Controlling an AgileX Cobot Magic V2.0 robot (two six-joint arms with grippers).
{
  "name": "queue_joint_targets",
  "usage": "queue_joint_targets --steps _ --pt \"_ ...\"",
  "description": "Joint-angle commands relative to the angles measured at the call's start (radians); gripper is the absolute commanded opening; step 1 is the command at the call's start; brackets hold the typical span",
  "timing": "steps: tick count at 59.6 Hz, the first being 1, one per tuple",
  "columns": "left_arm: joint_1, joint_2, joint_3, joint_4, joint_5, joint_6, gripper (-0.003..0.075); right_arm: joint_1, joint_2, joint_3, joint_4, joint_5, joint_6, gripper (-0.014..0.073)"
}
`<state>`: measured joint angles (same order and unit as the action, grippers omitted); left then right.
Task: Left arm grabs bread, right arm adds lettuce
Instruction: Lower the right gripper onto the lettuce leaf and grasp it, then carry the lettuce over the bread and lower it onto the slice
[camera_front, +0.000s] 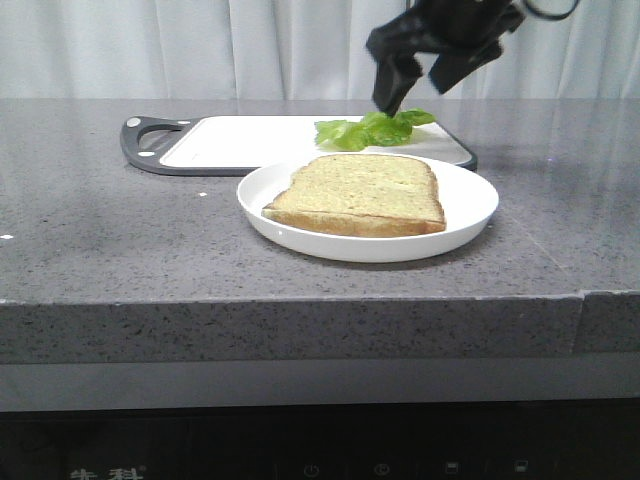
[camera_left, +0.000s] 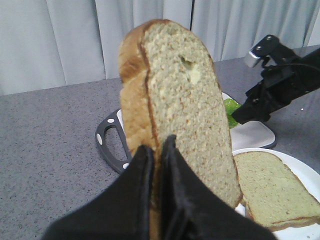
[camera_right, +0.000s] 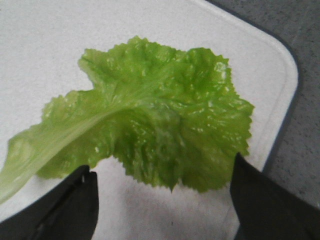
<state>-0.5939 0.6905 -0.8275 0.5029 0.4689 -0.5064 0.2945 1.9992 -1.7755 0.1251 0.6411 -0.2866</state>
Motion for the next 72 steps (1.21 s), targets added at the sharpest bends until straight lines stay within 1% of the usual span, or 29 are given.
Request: queue_joint_targets --steps 1,9,14,19,23,27,44,54,58,64,72 --pt "-0.006 0.0 -0.028 0.018 -0.066 -0.012 -0.0021 -0.002 0.029 -0.162 0.002 0.063 -0.011 0.0494" --pt "-0.006 0.0 -0.028 0.012 -0.066 -0.012 -0.0021 -0.002 0.094 -0.271 0.002 0.147 -0.011 0.0401" --pt "-0.006 0.0 -0.028 0.012 -0.066 -0.012 -0.0021 -0.002 0.105 -0.282 0.002 0.15 -0.011 0.0312" --pt "-0.006 0.0 -0.028 0.012 -0.066 -0.012 -0.0021 -0.002 0.105 -0.285 0.002 0.144 -0.011 0.0174" --pt "-0.006 0.0 -0.028 0.012 -0.066 -0.012 -0.0021 -0.002 0.1 -0.294 0.002 0.147 -0.011 0.0098" --pt "-0.006 0.0 -0.028 0.012 -0.066 -0.012 -0.0021 -0.002 0.09 -0.295 0.002 0.147 -0.011 0.0062" --pt "-0.006 0.0 -0.028 0.005 -0.066 -0.012 -0.0021 -0.002 -0.004 -0.293 0.009 0.176 -0.011 0.0053" --pt "-0.006 0.0 -0.028 -0.003 -0.066 -0.012 -0.0021 -0.001 -0.119 -0.244 0.086 0.197 -0.011 0.0053" --pt "-0.006 0.0 -0.028 -0.005 -0.066 -0.012 -0.0021 0.011 -0.193 -0.177 0.102 0.181 -0.016 0.0053" --pt "-0.006 0.0 -0.028 -0.006 -0.066 -0.012 -0.0021 0.04 -0.299 -0.028 0.101 0.123 -0.017 0.0053" --pt "-0.006 0.0 -0.028 -0.007 -0.066 -0.012 -0.0021 0.091 -0.48 0.254 0.099 -0.017 -0.017 0.0053"
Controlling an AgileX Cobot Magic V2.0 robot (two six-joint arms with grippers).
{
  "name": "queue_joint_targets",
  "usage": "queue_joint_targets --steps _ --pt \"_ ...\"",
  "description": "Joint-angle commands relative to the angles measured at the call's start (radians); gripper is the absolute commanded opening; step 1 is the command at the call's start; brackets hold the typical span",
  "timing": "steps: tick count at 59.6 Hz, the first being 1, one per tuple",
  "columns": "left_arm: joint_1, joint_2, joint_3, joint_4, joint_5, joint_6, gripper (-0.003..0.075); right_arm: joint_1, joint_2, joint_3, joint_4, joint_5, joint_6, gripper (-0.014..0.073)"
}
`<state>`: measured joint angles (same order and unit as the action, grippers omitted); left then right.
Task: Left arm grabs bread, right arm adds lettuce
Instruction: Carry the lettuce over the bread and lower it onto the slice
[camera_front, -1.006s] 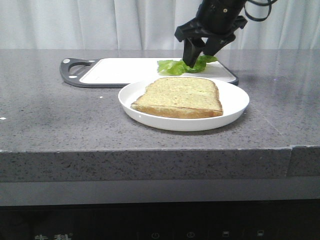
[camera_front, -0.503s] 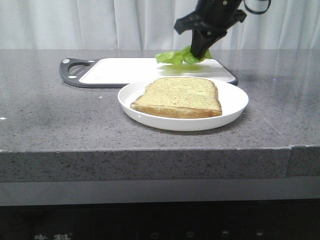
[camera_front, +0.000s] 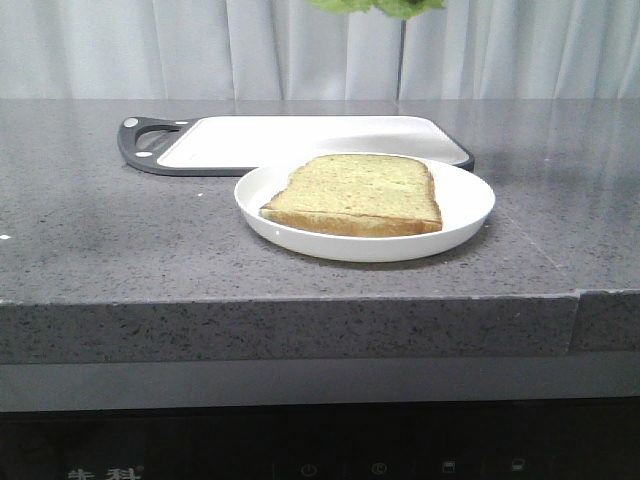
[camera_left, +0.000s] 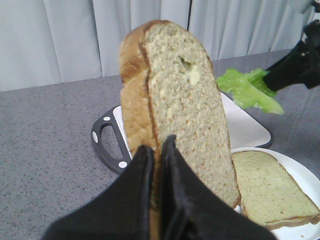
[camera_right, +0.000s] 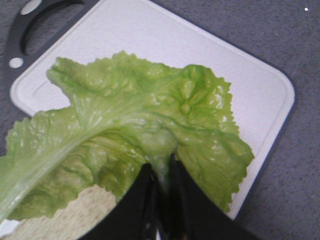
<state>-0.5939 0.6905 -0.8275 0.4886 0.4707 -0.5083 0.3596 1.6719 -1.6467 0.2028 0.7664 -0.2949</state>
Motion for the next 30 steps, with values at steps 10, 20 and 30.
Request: queue_joint_targets --steps 10,20,30 --pt "-0.006 0.0 -0.028 0.007 -0.068 -0.01 -0.0021 0.094 -0.285 0.415 0.023 -0.319 -0.008 0.0054" --pt "-0.006 0.0 -0.028 0.007 -0.068 -0.01 -0.0021 0.105 -0.267 0.55 0.072 -0.418 -0.008 0.0056" --pt "-0.006 0.0 -0.028 0.007 -0.068 -0.01 -0.0021 0.105 -0.209 0.559 0.109 -0.46 -0.008 0.0056"
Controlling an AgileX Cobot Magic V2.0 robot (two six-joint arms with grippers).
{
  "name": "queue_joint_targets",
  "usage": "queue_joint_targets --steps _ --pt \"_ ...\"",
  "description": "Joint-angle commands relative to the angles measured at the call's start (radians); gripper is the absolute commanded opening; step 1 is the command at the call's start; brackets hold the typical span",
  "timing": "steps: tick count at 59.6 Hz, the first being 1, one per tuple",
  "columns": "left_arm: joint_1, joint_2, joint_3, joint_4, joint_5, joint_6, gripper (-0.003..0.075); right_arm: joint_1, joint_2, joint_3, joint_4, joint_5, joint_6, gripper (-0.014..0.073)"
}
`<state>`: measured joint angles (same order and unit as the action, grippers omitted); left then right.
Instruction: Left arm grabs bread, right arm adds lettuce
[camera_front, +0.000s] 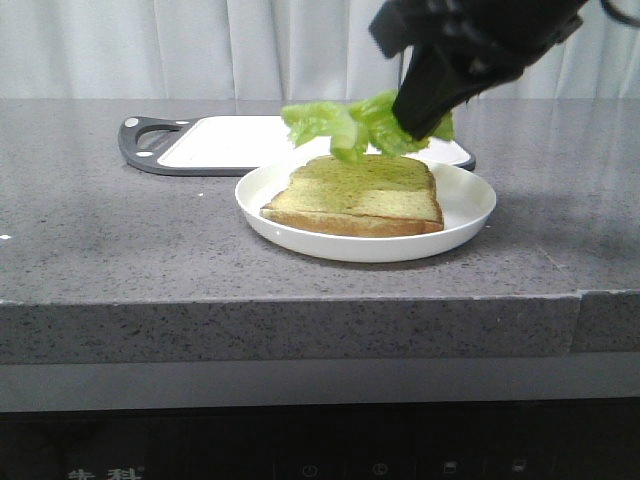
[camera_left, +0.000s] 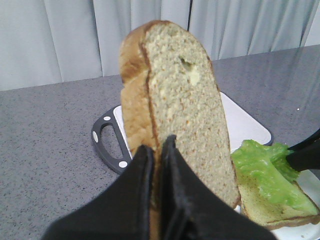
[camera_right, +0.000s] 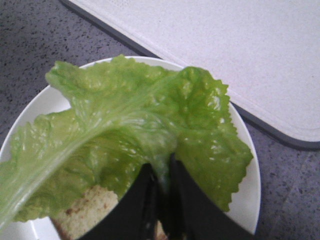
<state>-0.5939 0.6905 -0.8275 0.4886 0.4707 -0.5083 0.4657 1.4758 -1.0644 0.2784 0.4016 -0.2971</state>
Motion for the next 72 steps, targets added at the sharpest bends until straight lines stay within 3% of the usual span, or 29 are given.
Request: queue_joint_targets --steps 1,9,25,41,48,57,63,72 --pt "-0.006 0.0 -0.028 0.007 -0.068 -0.01 -0.0021 -0.001 -0.009 -0.023 0.035 -0.095 -0.006 0.0056" --pt "-0.006 0.0 -0.028 0.007 -0.068 -0.01 -0.0021 -0.001 0.014 -0.023 0.034 -0.094 -0.006 0.0094" --pt "-0.006 0.0 -0.028 0.007 -0.068 -0.01 -0.0021 -0.001 0.013 -0.023 0.034 -0.085 -0.006 0.0364" --pt "-0.006 0.0 -0.028 0.007 -0.066 -0.01 -0.0021 -0.001 -0.056 -0.025 0.034 -0.08 -0.006 0.0384" --pt "-0.006 0.005 -0.028 -0.03 -0.063 -0.01 -0.0021 -0.001 -0.159 -0.022 0.033 -0.064 -0.006 0.0306" --pt "-0.006 0.051 -0.035 -0.066 -0.029 -0.01 -0.0021 -0.001 -0.33 0.025 0.022 -0.067 -0.006 0.0061" --pt "-0.006 0.119 -0.072 -0.137 -0.002 -0.01 -0.0021 -0.001 -0.451 0.085 0.003 -0.068 -0.006 -0.0053" --pt "-0.006 0.275 -0.185 -0.278 0.038 0.024 -0.002 -0.001 -0.612 0.183 -0.052 -0.053 -0.006 -0.006"
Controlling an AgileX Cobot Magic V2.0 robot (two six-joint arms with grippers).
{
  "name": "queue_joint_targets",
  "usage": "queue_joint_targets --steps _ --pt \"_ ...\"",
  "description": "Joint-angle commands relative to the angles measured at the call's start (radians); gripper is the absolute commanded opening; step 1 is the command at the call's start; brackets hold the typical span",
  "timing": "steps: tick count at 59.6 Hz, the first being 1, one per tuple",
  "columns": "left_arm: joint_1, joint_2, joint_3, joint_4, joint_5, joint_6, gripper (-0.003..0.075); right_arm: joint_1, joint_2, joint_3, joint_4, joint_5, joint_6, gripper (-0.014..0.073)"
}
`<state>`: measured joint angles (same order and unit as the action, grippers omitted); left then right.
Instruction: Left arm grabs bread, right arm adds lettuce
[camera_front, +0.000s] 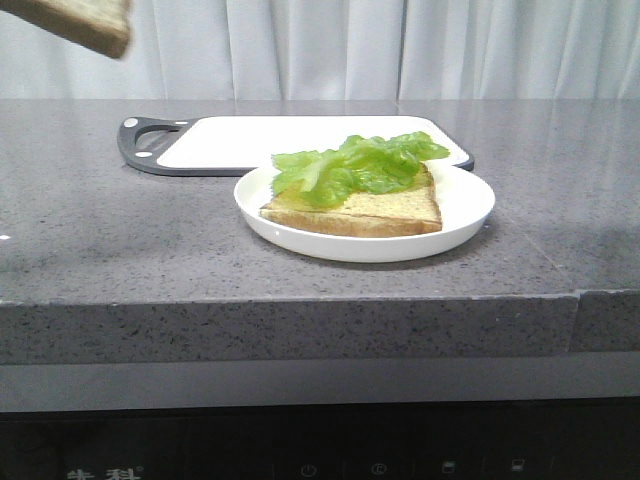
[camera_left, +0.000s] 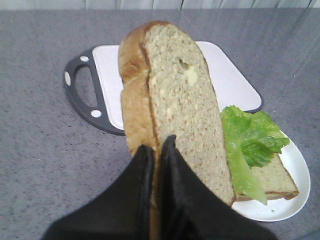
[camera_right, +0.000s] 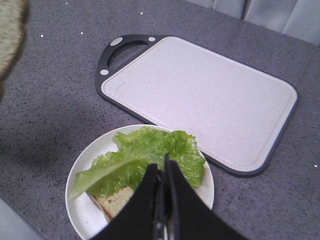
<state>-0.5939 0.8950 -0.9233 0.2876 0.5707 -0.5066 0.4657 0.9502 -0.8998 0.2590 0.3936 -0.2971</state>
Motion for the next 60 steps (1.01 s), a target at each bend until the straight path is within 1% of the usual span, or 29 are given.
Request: queue_joint_targets --steps 1,5,7,12,14,17,19,22,28,34,43,52,60 --pt "-0.006 0.086 -0.102 -0.098 -0.062 0.048 -0.002 -0.001 -0.108 0.032 -0.04 -0.04 -0.006 -0.006" --pt "-0.006 0.153 -0.164 -0.227 -0.062 0.137 -0.002 -0.005 -0.169 0.07 -0.053 -0.023 -0.006 -0.006" --pt "-0.002 0.188 -0.201 -0.322 -0.064 0.209 -0.002 -0.009 -0.204 0.088 -0.055 -0.012 -0.006 -0.006" --pt "0.02 0.27 -0.283 -0.625 -0.055 0.447 -0.002 -0.025 -0.28 0.126 -0.056 0.017 -0.006 -0.006" --pt "0.039 0.305 -0.313 -0.77 -0.036 0.56 -0.002 -0.03 -0.308 0.139 -0.056 0.031 -0.005 -0.006" --pt "0.084 0.356 -0.351 -0.968 0.029 0.724 -0.002 -0.038 -0.341 0.152 -0.056 0.049 -0.004 -0.006" --pt "0.119 0.396 -0.374 -1.085 0.08 0.797 -0.002 -0.043 -0.36 0.159 -0.056 0.061 -0.004 -0.006" --pt "0.164 0.46 -0.399 -1.243 0.149 0.875 -0.002 -0.05 -0.382 0.163 -0.056 0.074 -0.004 -0.006" --pt "0.228 0.559 -0.412 -1.421 0.26 0.973 -0.002 -0.06 -0.412 0.164 -0.056 0.088 -0.004 -0.006" --pt "0.246 0.643 -0.412 -1.523 0.332 1.025 -0.002 -0.066 -0.419 0.165 -0.056 0.088 0.003 -0.006" --pt "0.246 0.748 -0.412 -1.603 0.385 1.082 -0.002 -0.066 -0.416 0.165 -0.056 0.09 0.004 -0.006" --pt "0.249 0.809 -0.412 -1.601 0.395 1.084 -0.002 -0.066 -0.416 0.165 -0.056 0.09 0.004 -0.006" --pt "0.249 0.82 -0.412 -1.58 0.386 1.084 -0.002 -0.066 -0.416 0.165 -0.056 0.09 0.004 -0.006"
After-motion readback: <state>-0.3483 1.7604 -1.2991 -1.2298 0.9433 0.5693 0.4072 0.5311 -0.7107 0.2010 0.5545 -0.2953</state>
